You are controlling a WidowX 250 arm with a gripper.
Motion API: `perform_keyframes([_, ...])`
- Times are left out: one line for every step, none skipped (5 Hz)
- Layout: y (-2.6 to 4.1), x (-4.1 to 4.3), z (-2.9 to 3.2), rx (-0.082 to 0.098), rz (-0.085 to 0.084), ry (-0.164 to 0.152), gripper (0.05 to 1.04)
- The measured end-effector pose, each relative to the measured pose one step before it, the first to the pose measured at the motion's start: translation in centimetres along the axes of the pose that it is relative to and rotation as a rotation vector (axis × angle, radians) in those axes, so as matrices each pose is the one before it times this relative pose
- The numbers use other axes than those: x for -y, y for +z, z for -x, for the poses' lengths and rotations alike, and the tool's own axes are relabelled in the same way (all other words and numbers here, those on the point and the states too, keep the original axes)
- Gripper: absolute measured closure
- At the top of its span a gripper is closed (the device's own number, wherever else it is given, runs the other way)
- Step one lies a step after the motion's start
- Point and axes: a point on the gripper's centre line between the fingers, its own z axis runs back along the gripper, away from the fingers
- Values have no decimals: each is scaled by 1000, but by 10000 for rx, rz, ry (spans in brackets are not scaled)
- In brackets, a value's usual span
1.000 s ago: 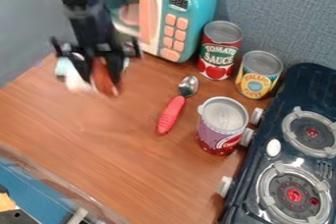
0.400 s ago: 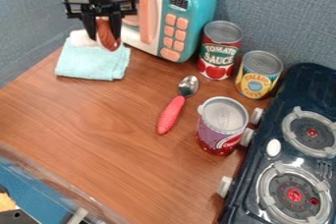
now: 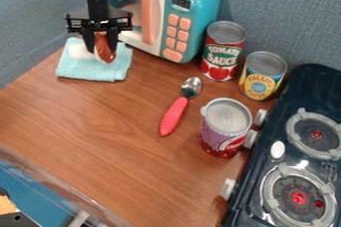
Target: Moved the plastic shaped ice cream at the top of towel
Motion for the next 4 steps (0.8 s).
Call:
perform_keyframes([-471,-220,-1,-158,32,293,218])
perform_keyframes([59,83,212,-103,64,-28,75])
perform_keyframes([1963,-183,-207,406,94,155,79])
perform_keyframes([3507,-365,-600,484,148,26,83])
